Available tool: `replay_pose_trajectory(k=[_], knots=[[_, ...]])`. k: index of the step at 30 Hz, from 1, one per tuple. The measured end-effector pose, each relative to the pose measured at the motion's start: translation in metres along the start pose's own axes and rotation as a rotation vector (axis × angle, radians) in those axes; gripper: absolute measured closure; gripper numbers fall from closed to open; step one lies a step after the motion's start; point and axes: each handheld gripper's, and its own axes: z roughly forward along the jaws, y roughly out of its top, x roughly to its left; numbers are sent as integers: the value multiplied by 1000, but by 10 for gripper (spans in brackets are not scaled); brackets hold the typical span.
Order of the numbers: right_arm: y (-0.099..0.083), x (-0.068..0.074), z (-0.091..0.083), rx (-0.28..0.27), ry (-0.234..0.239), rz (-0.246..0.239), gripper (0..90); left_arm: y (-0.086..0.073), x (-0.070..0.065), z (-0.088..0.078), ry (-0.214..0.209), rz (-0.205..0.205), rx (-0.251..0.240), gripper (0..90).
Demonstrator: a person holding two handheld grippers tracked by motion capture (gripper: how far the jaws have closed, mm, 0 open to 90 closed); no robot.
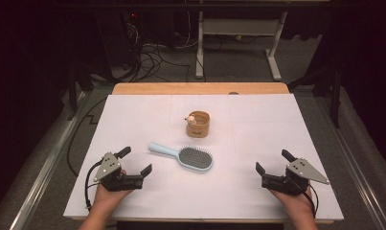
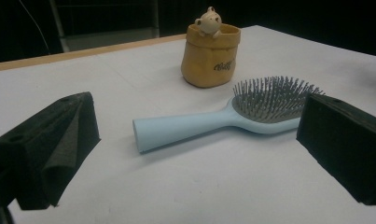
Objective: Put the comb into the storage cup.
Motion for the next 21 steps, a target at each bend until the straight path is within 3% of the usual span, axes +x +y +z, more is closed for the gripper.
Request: replay_pose_trajectory(k=[21], knots=[[0,-1,0,-1,1,1,0,1,-1,0,7,-8,0,3]])
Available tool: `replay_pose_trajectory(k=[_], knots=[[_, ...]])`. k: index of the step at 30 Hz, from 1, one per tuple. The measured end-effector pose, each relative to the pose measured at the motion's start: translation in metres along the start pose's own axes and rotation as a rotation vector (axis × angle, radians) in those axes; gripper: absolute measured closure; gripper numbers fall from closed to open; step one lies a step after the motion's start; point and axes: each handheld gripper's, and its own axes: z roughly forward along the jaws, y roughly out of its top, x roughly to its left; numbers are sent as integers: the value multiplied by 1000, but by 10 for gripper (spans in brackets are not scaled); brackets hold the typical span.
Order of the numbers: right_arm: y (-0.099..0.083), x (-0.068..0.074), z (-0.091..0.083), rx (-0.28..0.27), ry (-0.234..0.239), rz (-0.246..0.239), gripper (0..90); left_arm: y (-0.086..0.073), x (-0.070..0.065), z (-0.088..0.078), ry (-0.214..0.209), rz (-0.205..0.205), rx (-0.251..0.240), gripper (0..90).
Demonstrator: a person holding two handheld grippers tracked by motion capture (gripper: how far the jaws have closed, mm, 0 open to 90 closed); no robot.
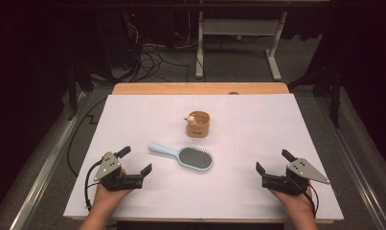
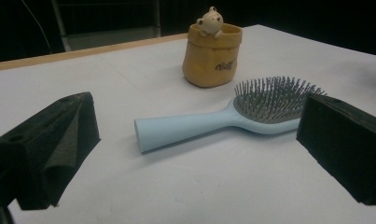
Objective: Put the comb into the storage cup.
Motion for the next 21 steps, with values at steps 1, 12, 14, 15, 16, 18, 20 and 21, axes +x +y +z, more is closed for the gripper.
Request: replay_pose_trajectory(k=[1,12,14,15,16,18,20,21], knots=[[0,0,0,1,0,3,0,0,0,0,-1,0,0,10],[0,1,0,3,5,5,0,2,1,-1,6,-3,3,85],[0,1,0,4,7,4,0,1,1,-1,8,-4,4,108],[0,1,0,4,7,4,0,1,1,-1,8,-4,4,119],[0,0,0,5,5,4,0,1,1,-1,8,-3,4,133],[0,0,0,5,5,5,0,2,2,-1,8,-4,7,144],[0,0,0,6,4,5,0,2,1,-1,8,-8,4,155],[0,0,0,6,4,5,0,2,1,-1,7,-9,4,159]])
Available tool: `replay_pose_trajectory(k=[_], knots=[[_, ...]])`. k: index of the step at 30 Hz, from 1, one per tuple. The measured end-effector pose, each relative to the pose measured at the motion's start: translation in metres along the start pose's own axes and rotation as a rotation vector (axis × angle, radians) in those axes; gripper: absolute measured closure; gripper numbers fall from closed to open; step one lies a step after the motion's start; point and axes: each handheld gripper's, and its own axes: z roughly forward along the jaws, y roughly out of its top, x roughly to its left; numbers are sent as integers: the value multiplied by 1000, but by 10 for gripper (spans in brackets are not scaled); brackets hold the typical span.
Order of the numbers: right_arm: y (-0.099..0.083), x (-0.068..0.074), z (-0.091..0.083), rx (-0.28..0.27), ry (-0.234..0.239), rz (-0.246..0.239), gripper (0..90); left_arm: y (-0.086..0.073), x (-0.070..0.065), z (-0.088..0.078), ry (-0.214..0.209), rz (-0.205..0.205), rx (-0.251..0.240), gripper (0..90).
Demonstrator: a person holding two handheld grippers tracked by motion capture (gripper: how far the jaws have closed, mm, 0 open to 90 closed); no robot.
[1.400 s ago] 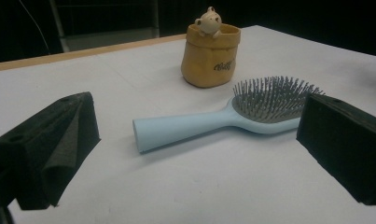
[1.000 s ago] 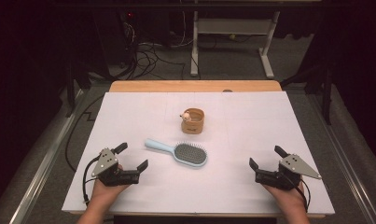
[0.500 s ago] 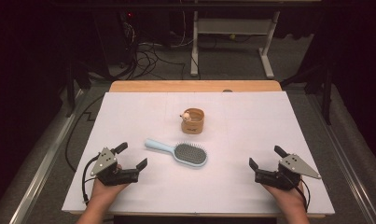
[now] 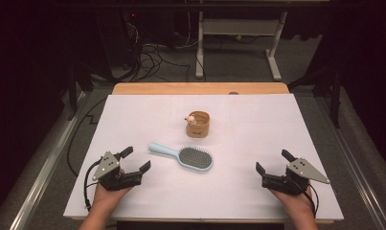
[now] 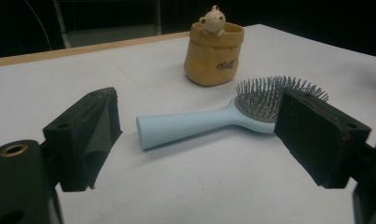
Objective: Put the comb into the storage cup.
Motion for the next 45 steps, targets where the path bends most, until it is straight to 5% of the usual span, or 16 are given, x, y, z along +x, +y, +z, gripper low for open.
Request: replay_pose_trajectory(k=[15,37,45], knots=[[-1,1,1,5,7,0,0,-1,0,2,22,-10,8,233],[-1,1,1,3,13,8,0,0,-6,0,-21,-10,31,653],[-1,2,1,4,14,11,0,1,-10,1,-6,-2,61,810]])
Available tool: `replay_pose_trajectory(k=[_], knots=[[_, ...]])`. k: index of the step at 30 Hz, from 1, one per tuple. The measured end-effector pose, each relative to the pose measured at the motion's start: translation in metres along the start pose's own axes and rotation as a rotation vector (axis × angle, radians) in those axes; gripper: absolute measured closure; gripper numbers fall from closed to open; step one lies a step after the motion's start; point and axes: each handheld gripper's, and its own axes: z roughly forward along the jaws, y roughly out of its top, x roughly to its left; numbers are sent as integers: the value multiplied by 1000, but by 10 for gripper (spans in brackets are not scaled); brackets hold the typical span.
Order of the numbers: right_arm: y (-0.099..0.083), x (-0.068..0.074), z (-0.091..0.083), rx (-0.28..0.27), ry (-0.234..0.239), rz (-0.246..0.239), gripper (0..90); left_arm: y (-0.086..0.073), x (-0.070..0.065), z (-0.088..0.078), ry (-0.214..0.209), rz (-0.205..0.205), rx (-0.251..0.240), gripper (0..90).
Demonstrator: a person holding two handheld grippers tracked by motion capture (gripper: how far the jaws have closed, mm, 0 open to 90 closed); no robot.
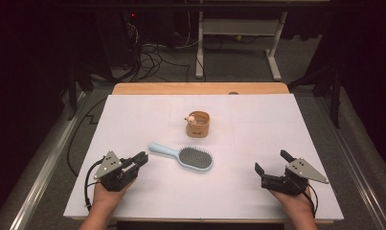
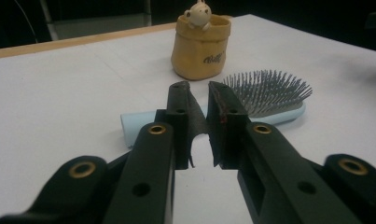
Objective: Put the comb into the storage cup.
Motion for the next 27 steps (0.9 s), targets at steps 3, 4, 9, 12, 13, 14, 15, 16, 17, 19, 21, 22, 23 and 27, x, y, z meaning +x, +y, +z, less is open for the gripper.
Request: replay_pose_trajectory(k=[3,4,9,12,13,14,15,16,17,19,21,22,23,27], knots=[[0,0,0,0,0,-2,0,0,0,3,32,2,-7,843],[0,0,1,-2,1,-3,0,1,0,4,40,-1,-7,861],[0,-1,0,-2,0,-3,0,-3,-2,14,81,12,62,899],[-1,-2,0,-5,1,-5,0,-7,-2,27,113,35,106,900],[-1,-2,0,-5,1,-5,0,-7,0,32,125,43,112,900],[-1,-2,0,-8,1,-3,0,-7,3,37,142,53,123,900],[-1,-3,-1,-9,2,2,0,-6,6,43,155,44,133,900],[0,-3,-2,-10,1,1,0,-4,8,49,165,37,135,900],[0,-3,-2,-10,1,1,0,-1,10,54,175,34,134,900],[0,-4,-3,-15,2,5,0,4,12,65,181,26,139,900],[0,-5,-3,-15,1,8,0,5,13,77,190,36,152,900],[0,-5,-2,-16,2,10,0,6,15,83,204,42,161,900],[0,-5,-2,-14,3,7,0,6,17,89,214,46,170,900],[-1,-5,-2,-14,7,7,0,2,27,108,272,39,205,900]])
